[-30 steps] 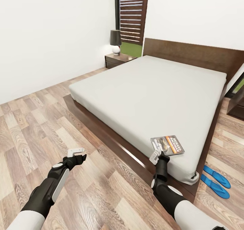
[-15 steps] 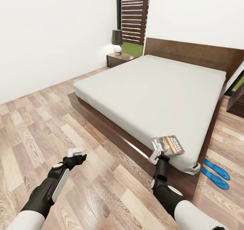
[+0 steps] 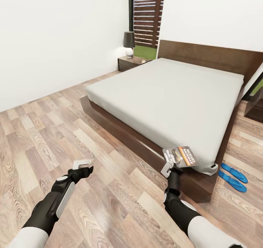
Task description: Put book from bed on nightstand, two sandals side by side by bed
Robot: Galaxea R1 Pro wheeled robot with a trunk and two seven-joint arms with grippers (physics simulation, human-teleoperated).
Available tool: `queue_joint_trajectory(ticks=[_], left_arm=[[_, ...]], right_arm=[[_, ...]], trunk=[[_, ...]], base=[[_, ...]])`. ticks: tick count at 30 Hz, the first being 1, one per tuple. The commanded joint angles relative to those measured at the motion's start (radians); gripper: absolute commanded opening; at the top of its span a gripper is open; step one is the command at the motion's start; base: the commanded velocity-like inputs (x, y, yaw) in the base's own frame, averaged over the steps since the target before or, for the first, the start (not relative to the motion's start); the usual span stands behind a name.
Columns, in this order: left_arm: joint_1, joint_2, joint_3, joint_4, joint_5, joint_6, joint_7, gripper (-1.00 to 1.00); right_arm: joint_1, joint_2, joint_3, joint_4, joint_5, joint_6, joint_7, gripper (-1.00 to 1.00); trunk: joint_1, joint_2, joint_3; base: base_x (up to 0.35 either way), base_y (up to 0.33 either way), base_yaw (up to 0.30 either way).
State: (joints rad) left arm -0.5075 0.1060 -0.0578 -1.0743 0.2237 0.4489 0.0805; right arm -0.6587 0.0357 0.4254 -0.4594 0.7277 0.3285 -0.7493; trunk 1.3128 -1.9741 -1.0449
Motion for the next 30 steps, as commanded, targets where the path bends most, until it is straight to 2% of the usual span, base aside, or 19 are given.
queue_joint_trajectory(ticks=[1, 6, 14, 16, 20, 23, 24, 26, 28, 30], left_arm=[[0.000, 0.001, -0.004, -0.001, 0.010, 0.004, 0.008, 1.00], [0.000, 0.001, -0.004, 0.000, 0.012, 0.004, 0.007, 1.00], [0.000, 0.001, -0.005, 0.005, 0.013, 0.004, 0.003, 1.00], [0.000, 0.001, -0.005, 0.006, 0.013, 0.004, 0.003, 1.00], [0.000, 0.001, -0.005, 0.006, 0.012, 0.003, 0.002, 1.00], [0.000, 0.001, -0.005, 0.005, 0.012, 0.001, 0.000, 1.00], [0.000, 0.001, -0.005, 0.005, 0.012, -0.002, 0.000, 1.00], [0.000, 0.001, -0.005, 0.005, 0.011, -0.002, 0.000, 1.00], [0.000, 0.001, -0.005, 0.005, 0.011, -0.002, 0.001, 1.00], [0.000, 0.001, -0.005, 0.005, 0.011, -0.001, 0.001, 1.00]], right_arm=[[-0.001, 0.000, 0.003, 0.000, 0.008, 0.009, -0.002, -1.00], [-0.001, 0.002, 0.003, -0.001, -0.003, -0.010, 0.013, -1.00], [-0.001, 0.005, -0.002, -0.008, -0.020, -0.118, 0.094, -1.00], [-0.001, 0.006, -0.002, -0.012, -0.041, -0.124, 0.096, -1.00], [-0.001, 0.006, -0.001, -0.016, -0.117, -0.146, 0.101, -1.00], [-0.001, 0.006, -0.001, -0.017, -0.139, -0.154, 0.107, -1.00], [-0.001, 0.006, -0.003, -0.018, -0.151, -0.160, 0.145, -1.00], [-0.001, 0.006, -0.012, -0.021, -0.154, -0.169, 0.184, -1.00], [-0.001, 0.006, -0.036, -0.029, -0.164, -0.180, 0.224, -1.00], [-0.001, 0.007, -0.098, -0.040, -0.202, -0.199, 0.296, -1.00]], trunk=[[-0.001, 0.000, -0.001], [-0.001, 0.000, -0.001], [-0.001, 0.000, 0.000], [-0.001, 0.000, 0.001], [-0.001, 0.000, 0.002], [-0.001, 0.000, 0.004], [-0.004, 0.007, 0.007], [-0.012, 0.021, 0.015], [-0.020, 0.035, 0.022], [-0.027, 0.049, 0.029]], base=[[-0.246, 0.177, 0.093], [-0.246, 0.177, 0.198], [-0.247, 0.177, 0.271], [-0.247, 0.175, 0.274], [-0.186, 0.133, 0.274], [-0.067, 0.048, 0.274], [-0.016, 0.011, 0.274], [-0.009, 0.006, 0.274], [-0.005, 0.003, 0.271], [-0.002, 0.002, 0.242]])
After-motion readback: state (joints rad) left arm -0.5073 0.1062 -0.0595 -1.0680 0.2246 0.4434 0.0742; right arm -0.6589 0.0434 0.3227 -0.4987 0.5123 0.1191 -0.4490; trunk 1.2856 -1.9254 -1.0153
